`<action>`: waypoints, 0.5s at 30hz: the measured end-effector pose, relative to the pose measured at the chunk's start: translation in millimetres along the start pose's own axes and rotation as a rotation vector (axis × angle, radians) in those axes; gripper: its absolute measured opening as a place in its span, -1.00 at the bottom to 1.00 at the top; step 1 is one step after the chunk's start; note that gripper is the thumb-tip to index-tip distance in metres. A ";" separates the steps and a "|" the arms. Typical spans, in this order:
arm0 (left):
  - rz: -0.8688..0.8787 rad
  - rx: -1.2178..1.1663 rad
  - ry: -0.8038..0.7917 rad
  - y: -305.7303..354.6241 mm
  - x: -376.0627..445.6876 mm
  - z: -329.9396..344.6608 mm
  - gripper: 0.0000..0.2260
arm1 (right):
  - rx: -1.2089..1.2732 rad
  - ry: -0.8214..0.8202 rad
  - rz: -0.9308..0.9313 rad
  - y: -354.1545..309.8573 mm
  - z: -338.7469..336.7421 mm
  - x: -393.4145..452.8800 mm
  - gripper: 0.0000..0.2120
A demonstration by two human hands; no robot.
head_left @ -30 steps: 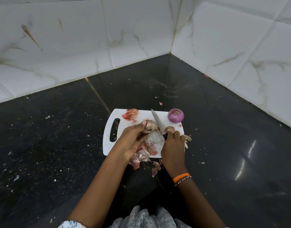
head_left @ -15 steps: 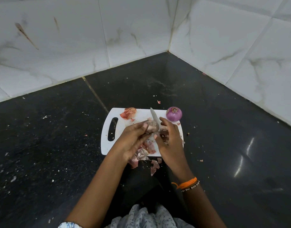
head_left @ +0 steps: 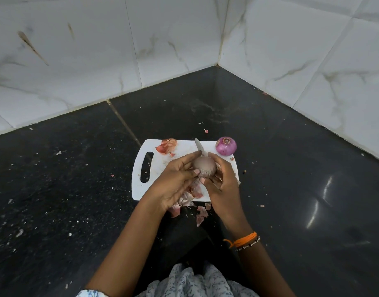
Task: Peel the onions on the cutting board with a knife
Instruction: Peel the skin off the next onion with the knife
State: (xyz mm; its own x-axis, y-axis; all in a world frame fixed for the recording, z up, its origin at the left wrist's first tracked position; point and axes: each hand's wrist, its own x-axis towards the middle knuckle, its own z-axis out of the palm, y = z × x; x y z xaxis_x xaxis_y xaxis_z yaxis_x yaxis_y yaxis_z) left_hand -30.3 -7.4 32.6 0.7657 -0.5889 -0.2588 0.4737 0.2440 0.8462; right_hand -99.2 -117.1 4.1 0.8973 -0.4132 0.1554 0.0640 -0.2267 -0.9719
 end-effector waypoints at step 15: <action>-0.014 0.092 0.082 -7.4 3.5 -3.7 -0.80 | 0.087 -0.019 0.006 0.0 -7.2 0.2 -0.61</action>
State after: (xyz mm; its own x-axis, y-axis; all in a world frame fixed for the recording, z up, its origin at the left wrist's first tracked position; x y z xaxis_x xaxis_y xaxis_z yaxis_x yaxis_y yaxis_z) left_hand -29.5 -8.4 23.7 0.7943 -0.5255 -0.3048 0.4452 0.1622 0.8806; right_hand -102.2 -123.6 5.4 0.9057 -0.3976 0.1468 0.0953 -0.1464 -0.9846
